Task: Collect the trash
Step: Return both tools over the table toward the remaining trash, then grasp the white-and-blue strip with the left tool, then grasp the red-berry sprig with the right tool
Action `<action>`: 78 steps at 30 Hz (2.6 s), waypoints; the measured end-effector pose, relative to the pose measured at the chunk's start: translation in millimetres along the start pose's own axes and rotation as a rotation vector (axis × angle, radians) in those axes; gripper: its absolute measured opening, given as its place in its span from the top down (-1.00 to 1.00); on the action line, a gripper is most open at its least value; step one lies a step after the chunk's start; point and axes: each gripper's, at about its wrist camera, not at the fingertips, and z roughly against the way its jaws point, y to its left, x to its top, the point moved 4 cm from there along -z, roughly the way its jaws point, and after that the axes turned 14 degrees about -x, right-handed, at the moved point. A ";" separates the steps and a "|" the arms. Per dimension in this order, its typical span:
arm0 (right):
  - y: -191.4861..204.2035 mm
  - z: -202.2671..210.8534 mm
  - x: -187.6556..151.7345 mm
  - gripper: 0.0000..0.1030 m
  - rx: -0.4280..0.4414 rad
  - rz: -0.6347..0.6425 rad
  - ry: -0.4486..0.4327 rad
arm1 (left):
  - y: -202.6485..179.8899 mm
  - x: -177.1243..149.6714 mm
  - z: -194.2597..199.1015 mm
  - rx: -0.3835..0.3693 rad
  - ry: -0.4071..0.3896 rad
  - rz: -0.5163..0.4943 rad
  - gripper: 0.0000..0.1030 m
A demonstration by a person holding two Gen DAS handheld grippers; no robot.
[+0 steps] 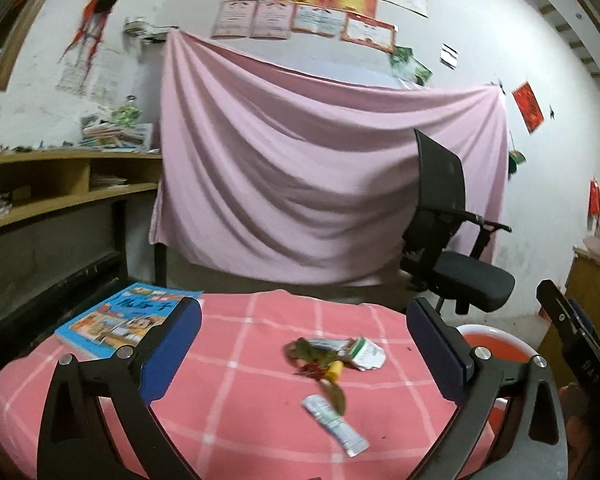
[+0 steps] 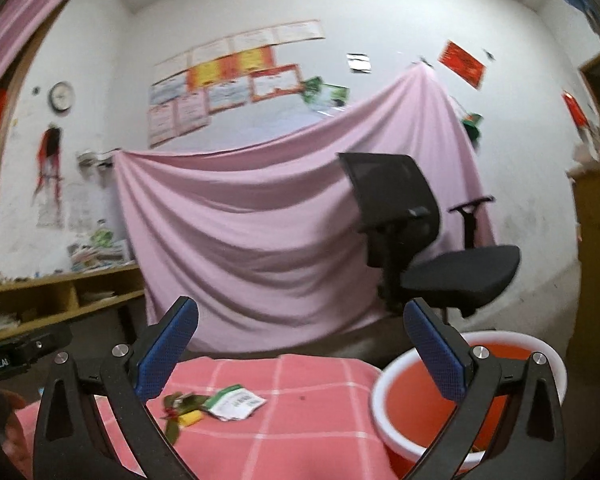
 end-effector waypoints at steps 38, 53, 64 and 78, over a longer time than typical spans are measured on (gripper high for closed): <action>43.0 -62.2 -68.1 -1.00 0.111 0.204 0.451 | 5.3 -96.5 -90.2 -0.125 0.580 0.114 0.08; 33.9 -81.8 -85.8 -0.90 0.108 0.175 0.609 | 19.9 -99.4 -100.0 -0.059 0.646 0.093 0.69; 73.2 -75.5 -101.2 0.00 0.284 0.269 0.666 | 68.5 -82.1 -70.9 -0.008 0.529 0.147 0.75; 124.7 -98.4 -135.4 0.00 0.472 0.211 0.917 | 104.8 -70.0 -53.8 0.002 0.462 0.289 0.77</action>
